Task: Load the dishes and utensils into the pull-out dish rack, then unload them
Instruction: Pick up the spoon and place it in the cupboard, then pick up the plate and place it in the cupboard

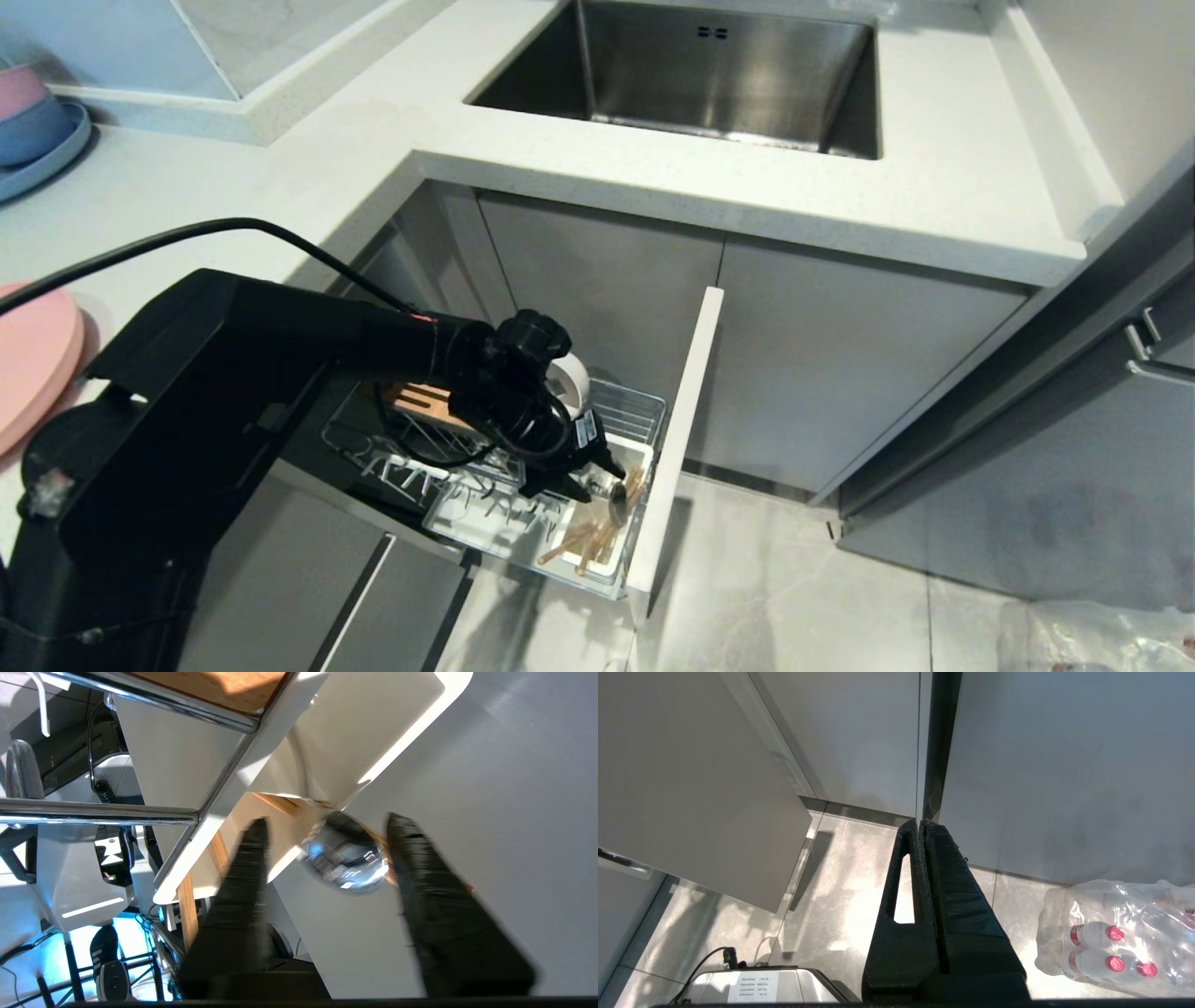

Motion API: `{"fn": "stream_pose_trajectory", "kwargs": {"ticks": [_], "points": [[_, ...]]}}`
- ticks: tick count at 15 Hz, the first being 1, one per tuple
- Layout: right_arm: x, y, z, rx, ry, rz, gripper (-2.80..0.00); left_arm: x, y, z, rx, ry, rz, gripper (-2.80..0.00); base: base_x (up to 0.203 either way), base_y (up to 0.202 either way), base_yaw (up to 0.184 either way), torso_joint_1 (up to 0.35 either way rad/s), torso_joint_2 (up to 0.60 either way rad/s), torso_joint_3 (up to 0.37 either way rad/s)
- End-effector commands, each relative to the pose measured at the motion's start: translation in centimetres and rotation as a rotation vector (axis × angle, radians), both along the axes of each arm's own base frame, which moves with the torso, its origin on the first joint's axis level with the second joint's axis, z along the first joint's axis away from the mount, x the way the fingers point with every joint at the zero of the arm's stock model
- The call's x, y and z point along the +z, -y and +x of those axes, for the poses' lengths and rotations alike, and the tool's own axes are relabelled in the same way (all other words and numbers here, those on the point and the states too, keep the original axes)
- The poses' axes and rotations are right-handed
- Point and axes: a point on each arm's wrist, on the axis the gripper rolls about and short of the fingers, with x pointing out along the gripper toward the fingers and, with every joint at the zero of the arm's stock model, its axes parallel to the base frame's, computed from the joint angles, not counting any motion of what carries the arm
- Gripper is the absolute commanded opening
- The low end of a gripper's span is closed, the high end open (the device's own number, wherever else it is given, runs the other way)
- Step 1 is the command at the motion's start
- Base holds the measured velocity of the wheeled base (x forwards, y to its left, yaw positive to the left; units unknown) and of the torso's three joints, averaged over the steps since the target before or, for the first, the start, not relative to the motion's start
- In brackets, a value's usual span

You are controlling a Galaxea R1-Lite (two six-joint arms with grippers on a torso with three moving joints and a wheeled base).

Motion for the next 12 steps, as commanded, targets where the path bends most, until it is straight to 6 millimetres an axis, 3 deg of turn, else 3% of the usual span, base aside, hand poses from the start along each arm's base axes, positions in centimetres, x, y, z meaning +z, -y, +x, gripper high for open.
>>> {"fn": "stream_pose_trajectory", "kwargs": {"ticks": [1, 5, 10, 11, 12], "points": [[0.0, 0.0, 0.0, 0.0, -0.003, 0.0, -2.8, 0.1, 0.0, -0.1, 0.003, -0.005, -0.002, 0.0, 0.0, 0.0, 0.0, 0.0, 0.0, 0.0], [0.0, 0.0, 0.0, 0.0, -0.003, 0.001, -2.8, 0.6, -0.1, -0.1, 0.021, 0.012, 0.007, 0.0, 0.0, 0.0, 0.0, 0.0, 0.0, 0.0], [0.0, 0.0, 0.0, 0.0, -0.003, 0.0, -2.8, 6.6, -1.3, -2.1, 0.077, 0.133, -0.026, 0.0, 0.0, 0.0, 0.0, 0.0, 0.0, 0.0], [0.0, 0.0, 0.0, 0.001, -0.003, 0.0, -2.8, 7.4, -1.6, -2.6, 0.081, 0.149, -0.03, -2.62, 0.0, 0.0, 0.0, 0.0, 0.0, 0.0], [0.0, 0.0, 0.0, 0.001, -0.003, -0.001, -2.8, 8.2, -1.9, -3.2, 0.085, 0.169, -0.032, -2.8, 0.0, 0.0, 0.0, 0.0, 0.0, 0.0]]}}
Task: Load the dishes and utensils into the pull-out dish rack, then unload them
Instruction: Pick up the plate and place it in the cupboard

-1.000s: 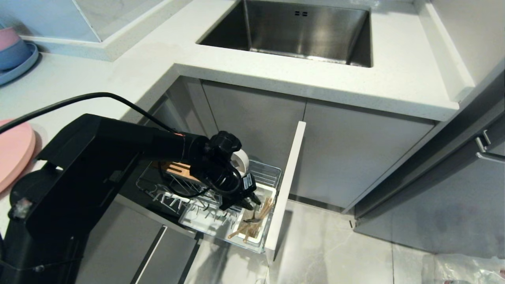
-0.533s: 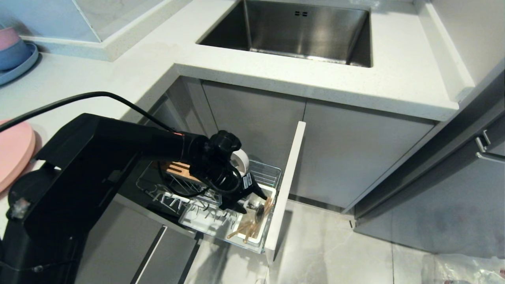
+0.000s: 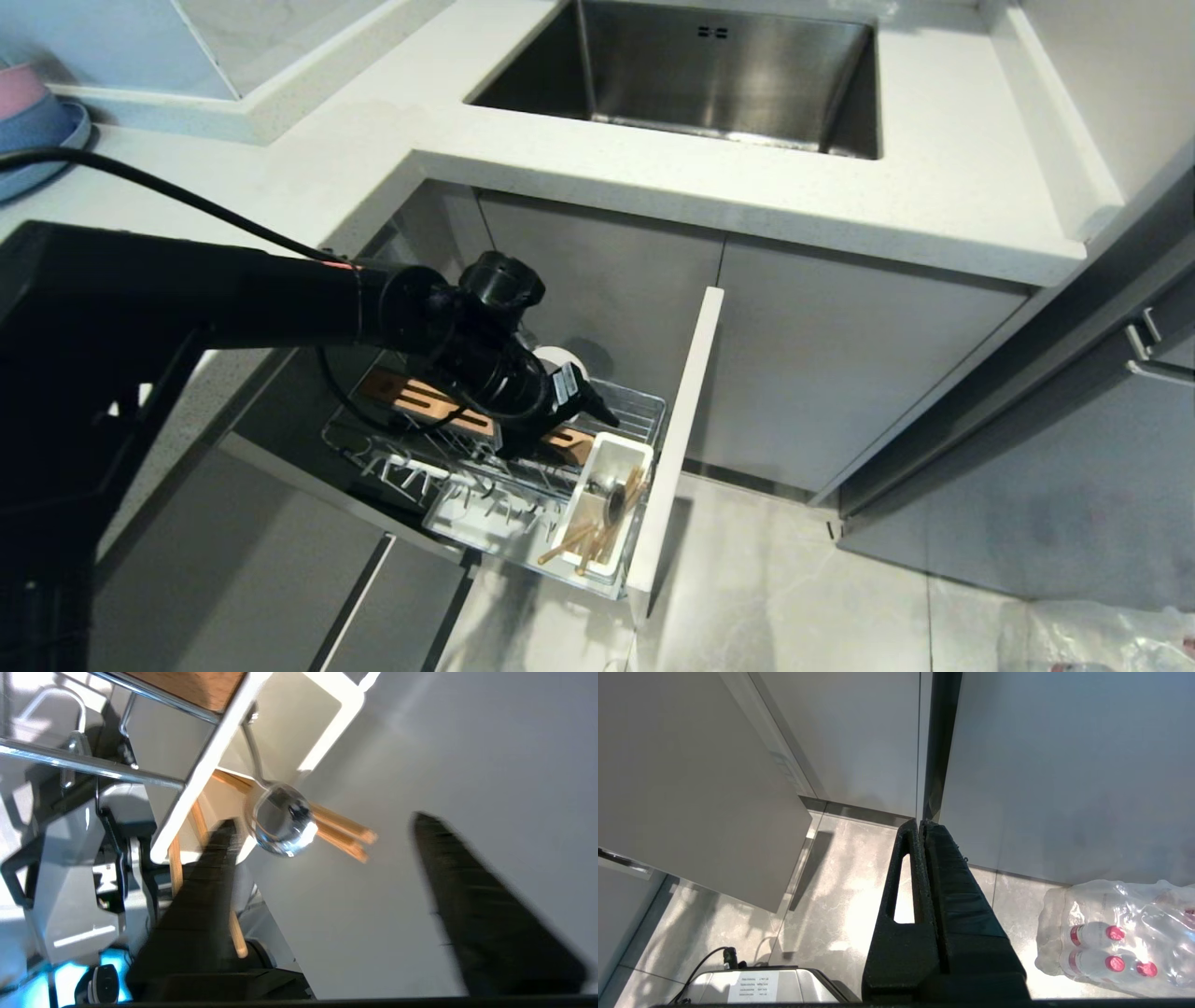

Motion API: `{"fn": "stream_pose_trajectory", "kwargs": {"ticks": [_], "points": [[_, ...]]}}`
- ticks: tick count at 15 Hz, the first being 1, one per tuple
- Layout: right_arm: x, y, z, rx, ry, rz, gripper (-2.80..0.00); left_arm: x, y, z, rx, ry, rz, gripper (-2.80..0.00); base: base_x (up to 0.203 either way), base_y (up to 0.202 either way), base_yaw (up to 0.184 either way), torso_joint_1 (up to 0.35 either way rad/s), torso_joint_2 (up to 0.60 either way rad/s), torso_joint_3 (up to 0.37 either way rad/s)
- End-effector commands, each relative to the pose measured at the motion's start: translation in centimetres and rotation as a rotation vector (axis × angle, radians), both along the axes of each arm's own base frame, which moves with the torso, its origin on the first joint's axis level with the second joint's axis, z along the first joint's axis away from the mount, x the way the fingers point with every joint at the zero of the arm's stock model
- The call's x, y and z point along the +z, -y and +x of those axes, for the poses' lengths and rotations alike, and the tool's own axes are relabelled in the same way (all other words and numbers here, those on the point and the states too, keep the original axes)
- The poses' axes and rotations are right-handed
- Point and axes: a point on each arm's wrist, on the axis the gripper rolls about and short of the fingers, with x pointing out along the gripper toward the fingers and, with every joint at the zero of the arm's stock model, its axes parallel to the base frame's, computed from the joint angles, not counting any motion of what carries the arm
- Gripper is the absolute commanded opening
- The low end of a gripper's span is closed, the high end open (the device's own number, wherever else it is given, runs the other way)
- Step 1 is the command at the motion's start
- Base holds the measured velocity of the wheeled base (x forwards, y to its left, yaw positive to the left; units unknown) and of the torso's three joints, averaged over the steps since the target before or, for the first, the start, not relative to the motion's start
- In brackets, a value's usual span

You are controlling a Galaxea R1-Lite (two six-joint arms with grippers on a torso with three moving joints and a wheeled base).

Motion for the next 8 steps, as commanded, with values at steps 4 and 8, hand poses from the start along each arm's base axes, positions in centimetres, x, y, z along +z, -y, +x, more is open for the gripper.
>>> {"fn": "stream_pose_trajectory", "kwargs": {"ticks": [4, 8], "points": [[0.0, 0.0, 0.0, 0.001, -0.002, 0.001, -2.8, 5.2, -1.3, -3.2, 0.021, 0.098, -0.016, -2.8, 0.0, 0.0, 0.0, 0.0, 0.0, 0.0], [0.0, 0.0, 0.0, -0.001, -0.002, 0.0, -2.8, 9.9, -2.1, -7.4, 0.021, 0.16, 0.003, -2.8, 0.0, 0.0, 0.0, 0.0, 0.0, 0.0]]}}
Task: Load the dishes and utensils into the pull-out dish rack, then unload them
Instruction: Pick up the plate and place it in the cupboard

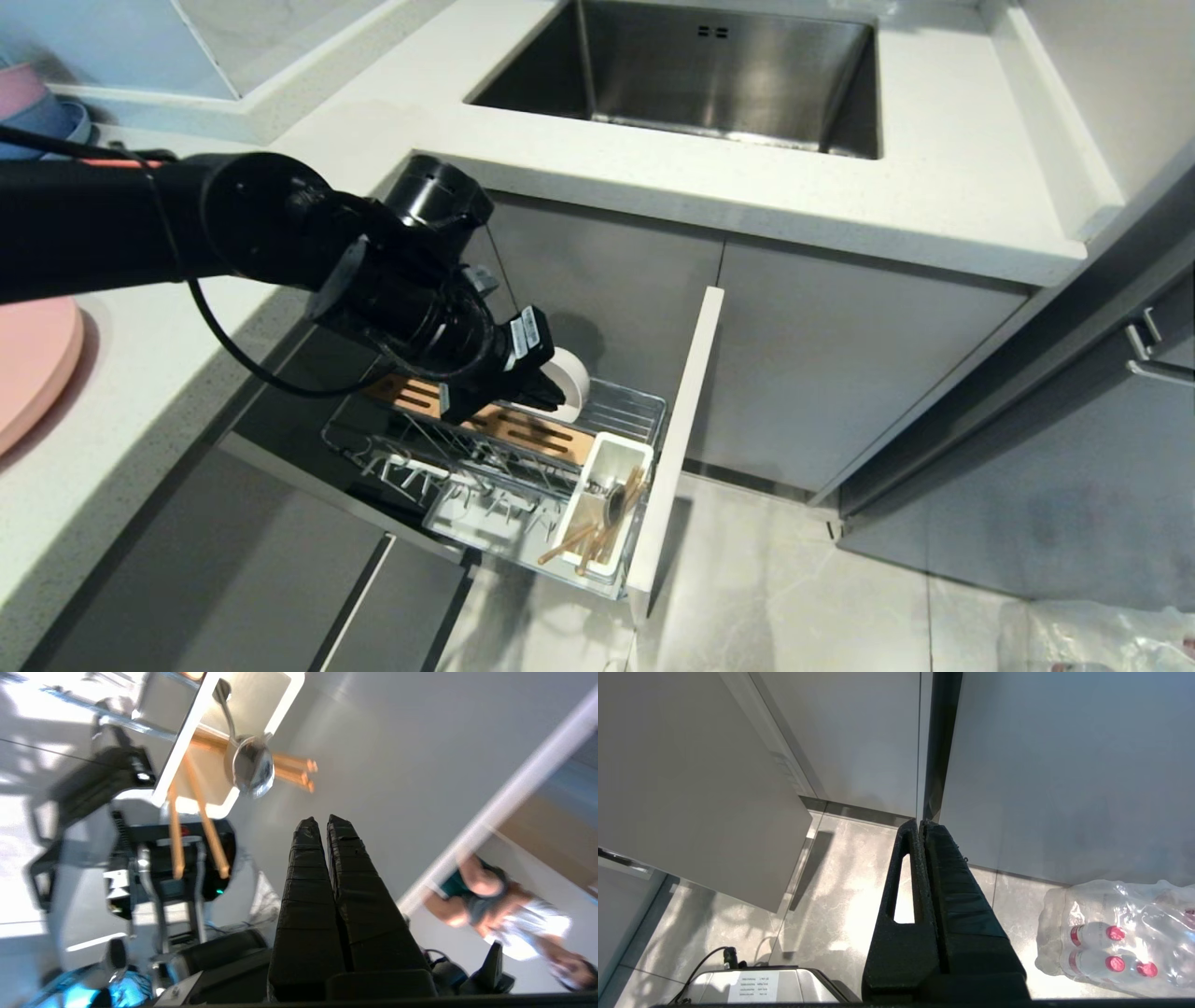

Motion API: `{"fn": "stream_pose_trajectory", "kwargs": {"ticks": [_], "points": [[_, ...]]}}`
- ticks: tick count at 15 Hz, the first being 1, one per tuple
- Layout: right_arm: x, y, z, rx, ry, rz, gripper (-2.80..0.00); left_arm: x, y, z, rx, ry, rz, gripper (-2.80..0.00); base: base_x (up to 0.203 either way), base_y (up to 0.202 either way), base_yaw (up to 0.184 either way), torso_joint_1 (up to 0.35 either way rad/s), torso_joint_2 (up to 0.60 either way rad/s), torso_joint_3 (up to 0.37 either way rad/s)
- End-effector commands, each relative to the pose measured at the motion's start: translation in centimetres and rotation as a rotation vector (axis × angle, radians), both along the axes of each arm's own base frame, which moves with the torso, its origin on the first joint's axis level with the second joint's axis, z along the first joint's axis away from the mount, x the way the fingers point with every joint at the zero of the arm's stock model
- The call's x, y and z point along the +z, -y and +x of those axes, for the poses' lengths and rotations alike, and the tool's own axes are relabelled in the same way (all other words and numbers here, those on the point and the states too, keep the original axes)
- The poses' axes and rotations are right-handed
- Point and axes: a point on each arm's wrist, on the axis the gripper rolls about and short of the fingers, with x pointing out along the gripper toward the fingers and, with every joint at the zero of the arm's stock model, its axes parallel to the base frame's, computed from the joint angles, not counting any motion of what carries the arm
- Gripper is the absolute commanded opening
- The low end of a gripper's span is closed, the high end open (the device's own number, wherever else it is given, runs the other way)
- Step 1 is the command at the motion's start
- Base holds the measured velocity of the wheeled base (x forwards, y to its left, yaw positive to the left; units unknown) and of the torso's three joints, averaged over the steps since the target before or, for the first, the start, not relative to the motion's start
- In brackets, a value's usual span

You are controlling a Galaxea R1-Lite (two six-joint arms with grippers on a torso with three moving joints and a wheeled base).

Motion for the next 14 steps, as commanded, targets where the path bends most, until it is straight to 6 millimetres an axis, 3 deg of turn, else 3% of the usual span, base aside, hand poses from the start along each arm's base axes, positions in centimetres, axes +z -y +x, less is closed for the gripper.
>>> {"fn": "stream_pose_trajectory", "kwargs": {"ticks": [1, 3, 8, 11, 14], "points": [[0.0, 0.0, 0.0, 0.0, -0.002, 0.001, -2.8, 3.2, -0.7, -2.6, 0.009, 0.077, -0.008, -2.8, 0.0, 0.0, 0.0, 0.0, 0.0, 0.0], [0.0, 0.0, 0.0, 0.001, -0.002, 0.0, -2.8, 5.5, -1.4, -5.1, 0.077, 0.184, 0.051, -2.8, 0.0, 0.0, 0.0, 0.0, 0.0, 0.0], [0.0, 0.0, 0.0, 0.0, -0.002, 0.0, -2.8, 9.8, -4.6, -8.8, 0.313, 0.452, 0.231, -2.8, 0.0, 0.0, 0.0, 0.0, 0.0, 0.0], [0.0, 0.0, 0.0, 0.0, -0.002, 0.0, -2.8, 11.2, -7.1, -9.9, 0.489, 0.552, 0.379, -2.8, 0.0, 0.0, 0.0, 0.0, 0.0, 0.0], [0.0, 0.0, 0.0, 0.0, -0.002, 0.001, -2.8, 11.4, -9.7, -9.5, 0.658, 0.572, 0.566, -2.8, 0.0, 0.0, 0.0, 0.0, 0.0, 0.0]]}}
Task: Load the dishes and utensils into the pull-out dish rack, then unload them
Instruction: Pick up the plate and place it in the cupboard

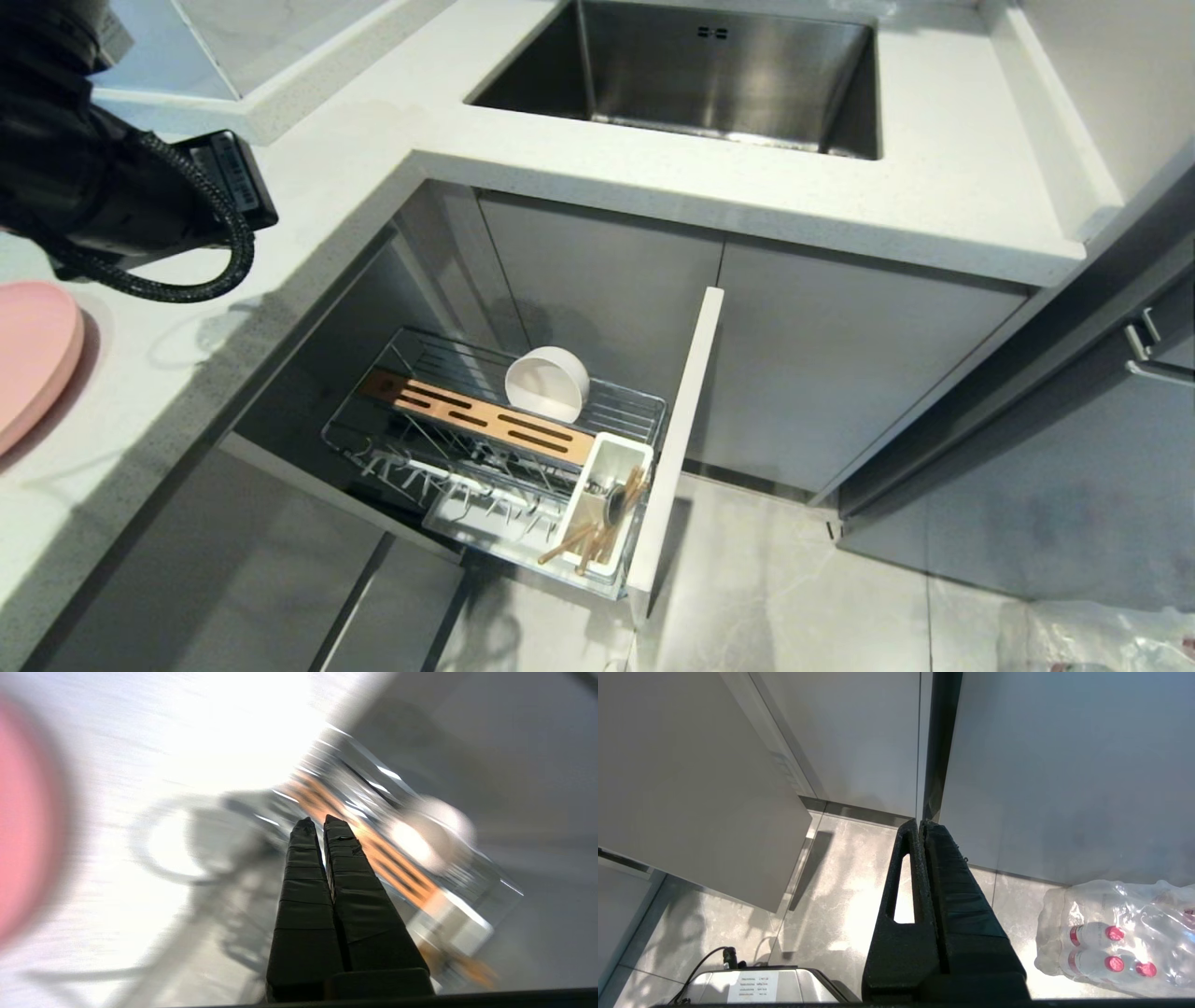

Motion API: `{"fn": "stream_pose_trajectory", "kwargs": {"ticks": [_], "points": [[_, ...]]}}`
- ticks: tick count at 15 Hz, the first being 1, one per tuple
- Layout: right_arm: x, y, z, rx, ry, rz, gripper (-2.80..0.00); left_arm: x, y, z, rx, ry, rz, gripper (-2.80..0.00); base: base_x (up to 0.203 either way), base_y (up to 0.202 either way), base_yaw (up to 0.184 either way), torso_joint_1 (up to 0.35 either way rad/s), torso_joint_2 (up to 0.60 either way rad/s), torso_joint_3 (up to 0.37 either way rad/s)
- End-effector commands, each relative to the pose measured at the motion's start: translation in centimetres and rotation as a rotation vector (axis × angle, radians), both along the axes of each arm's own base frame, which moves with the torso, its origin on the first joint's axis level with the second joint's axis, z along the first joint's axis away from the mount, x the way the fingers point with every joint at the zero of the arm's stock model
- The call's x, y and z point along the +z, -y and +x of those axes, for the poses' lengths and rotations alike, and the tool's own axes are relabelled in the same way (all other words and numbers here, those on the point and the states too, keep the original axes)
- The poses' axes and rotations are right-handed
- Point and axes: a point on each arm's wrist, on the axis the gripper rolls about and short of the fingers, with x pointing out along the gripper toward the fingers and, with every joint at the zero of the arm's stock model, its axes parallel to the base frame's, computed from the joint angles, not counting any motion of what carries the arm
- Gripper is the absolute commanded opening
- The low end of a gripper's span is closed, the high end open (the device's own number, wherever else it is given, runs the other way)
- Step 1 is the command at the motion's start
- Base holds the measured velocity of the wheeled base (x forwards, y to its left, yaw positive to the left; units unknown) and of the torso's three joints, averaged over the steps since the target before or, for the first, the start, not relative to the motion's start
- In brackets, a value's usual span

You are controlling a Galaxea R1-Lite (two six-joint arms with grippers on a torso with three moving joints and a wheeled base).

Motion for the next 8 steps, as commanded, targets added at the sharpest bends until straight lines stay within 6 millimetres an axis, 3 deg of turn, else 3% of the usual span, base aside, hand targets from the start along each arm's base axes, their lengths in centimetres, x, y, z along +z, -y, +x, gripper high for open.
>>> {"fn": "stream_pose_trajectory", "kwargs": {"ticks": [1, 8], "points": [[0.0, 0.0, 0.0, -0.001, -0.002, 0.001, -2.8, 0.0, -1.6, 0.1, 0.119, 0.002, 0.054, -2.8, 0.0, 0.0, 0.0, 0.0, 0.0, 0.0], [0.0, 0.0, 0.0, -0.001, -0.002, 0.0, -2.8, -2.1, -6.8, 3.6, 0.439, -0.127, 0.223, -2.8, 0.0, 0.0, 0.0, 0.0, 0.0, 0.0]]}}
